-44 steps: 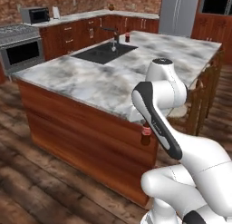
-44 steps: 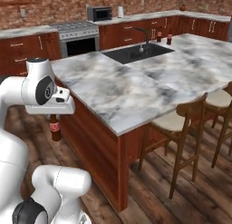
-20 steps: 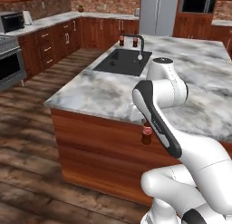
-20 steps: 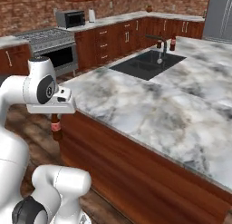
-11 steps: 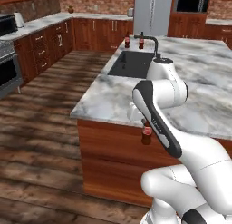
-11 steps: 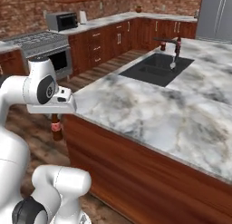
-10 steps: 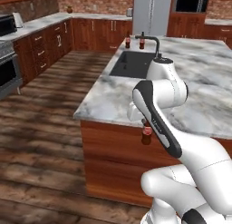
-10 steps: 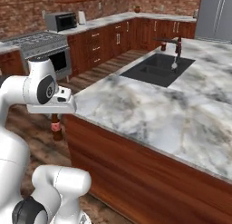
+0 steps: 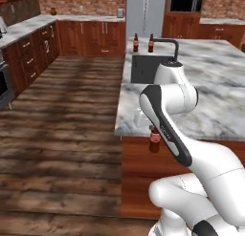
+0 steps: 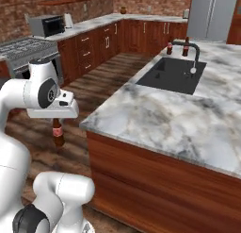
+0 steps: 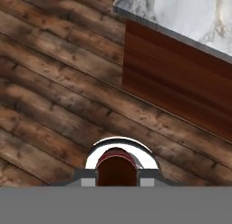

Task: Place the large bottle from the dining counter next to the other large bottle outside the sink, and place the small bottle from the dining counter next to the other small bottle inside the sink.

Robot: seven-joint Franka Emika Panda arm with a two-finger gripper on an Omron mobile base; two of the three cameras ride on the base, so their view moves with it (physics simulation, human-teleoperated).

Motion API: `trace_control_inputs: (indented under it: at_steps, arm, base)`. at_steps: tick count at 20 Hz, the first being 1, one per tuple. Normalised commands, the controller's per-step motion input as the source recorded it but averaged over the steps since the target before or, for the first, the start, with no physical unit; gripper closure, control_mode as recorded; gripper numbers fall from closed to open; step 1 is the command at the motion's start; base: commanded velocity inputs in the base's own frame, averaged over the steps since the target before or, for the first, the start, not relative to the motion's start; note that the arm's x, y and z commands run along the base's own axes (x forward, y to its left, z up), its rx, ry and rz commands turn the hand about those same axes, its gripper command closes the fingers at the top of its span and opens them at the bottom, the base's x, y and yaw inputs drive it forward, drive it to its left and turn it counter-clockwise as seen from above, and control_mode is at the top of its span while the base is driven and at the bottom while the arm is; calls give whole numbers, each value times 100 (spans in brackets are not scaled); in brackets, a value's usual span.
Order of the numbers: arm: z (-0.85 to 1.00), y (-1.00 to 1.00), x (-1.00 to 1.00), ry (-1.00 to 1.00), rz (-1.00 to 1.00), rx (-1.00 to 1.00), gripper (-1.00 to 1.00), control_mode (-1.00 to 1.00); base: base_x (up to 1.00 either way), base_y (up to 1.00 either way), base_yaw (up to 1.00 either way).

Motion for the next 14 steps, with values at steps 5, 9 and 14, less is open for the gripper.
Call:
trace_control_inputs:
  at_steps: [5, 9, 14]
  arm:
    - [0, 0, 0, 0, 0, 0, 100, 100]
    - [0, 0, 0, 0, 0, 0, 100, 100]
    - [0, 0, 0, 0, 0, 0, 100, 100]
  base:
    - [62, 100, -32]
    - [70, 100, -31]
    - [78, 100, -44]
